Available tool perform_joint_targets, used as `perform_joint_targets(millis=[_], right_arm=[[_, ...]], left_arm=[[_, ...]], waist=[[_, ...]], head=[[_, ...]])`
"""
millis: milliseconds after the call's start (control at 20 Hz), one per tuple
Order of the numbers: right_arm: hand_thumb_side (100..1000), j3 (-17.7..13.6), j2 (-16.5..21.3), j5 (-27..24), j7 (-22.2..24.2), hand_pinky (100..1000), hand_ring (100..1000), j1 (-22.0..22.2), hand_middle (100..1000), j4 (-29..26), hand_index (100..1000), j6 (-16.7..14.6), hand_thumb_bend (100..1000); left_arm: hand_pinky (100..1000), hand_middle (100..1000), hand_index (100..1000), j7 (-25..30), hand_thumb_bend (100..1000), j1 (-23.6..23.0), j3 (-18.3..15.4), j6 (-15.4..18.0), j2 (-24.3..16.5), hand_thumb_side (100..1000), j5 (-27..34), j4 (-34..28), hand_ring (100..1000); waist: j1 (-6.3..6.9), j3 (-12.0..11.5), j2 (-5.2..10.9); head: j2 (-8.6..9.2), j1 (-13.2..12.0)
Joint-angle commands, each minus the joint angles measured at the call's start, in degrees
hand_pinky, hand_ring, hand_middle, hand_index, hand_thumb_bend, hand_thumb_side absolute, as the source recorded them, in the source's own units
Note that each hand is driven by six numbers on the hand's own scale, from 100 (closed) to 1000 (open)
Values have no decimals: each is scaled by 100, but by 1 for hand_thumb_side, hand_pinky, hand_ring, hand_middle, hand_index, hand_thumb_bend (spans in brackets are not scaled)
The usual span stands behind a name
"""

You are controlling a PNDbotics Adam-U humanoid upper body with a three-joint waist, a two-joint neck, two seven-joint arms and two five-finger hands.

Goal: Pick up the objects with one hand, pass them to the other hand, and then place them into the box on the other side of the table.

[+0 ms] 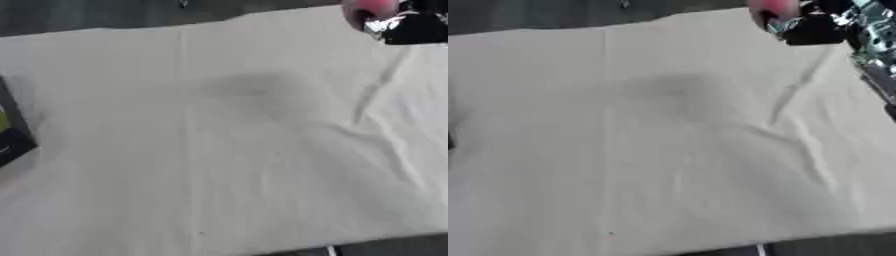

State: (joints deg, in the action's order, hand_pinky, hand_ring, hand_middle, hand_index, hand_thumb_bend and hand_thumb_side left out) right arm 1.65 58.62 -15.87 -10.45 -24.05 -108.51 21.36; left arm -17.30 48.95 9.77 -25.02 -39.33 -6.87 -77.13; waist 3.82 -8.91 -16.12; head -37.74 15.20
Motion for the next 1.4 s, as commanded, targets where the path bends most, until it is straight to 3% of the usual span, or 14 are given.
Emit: perform_joint_targets(millis=[50, 350, 750, 1400], right_arm=[[100, 66, -70, -13, -150, 710, 713, -182, 432, -129, 498, 64, 294], [100, 310, -420, -62, -468, 707, 709, -375, 431, -104, 497, 123, 295], [100, 629, -812, 191, -368, 711, 712, -610, 433, 27, 499, 176, 298], [100, 1116, -1258, 510, -168, 717, 727, -944, 439, 307, 506, 91, 298]], left_arm=[[731, 774, 721, -36, 872, 178, -80, 19, -248, 459, 48, -167, 727], [725, 771, 719, -11, 870, 277, -34, 58, -196, 463, 112, -425, 721], [735, 772, 724, 258, 864, 542, 154, 166, -135, 467, 49, -975, 727], [761, 773, 739, 1701, 855, 1240, 855, 306, 217, 471, -576, -1341, 744]], waist=[[51, -3, 232], [49, -14, 272], [58, -52, 331], [105, -124, 391]], head=[[-34, -38], [-37, -80], [-10, -127], [-52, -217]])
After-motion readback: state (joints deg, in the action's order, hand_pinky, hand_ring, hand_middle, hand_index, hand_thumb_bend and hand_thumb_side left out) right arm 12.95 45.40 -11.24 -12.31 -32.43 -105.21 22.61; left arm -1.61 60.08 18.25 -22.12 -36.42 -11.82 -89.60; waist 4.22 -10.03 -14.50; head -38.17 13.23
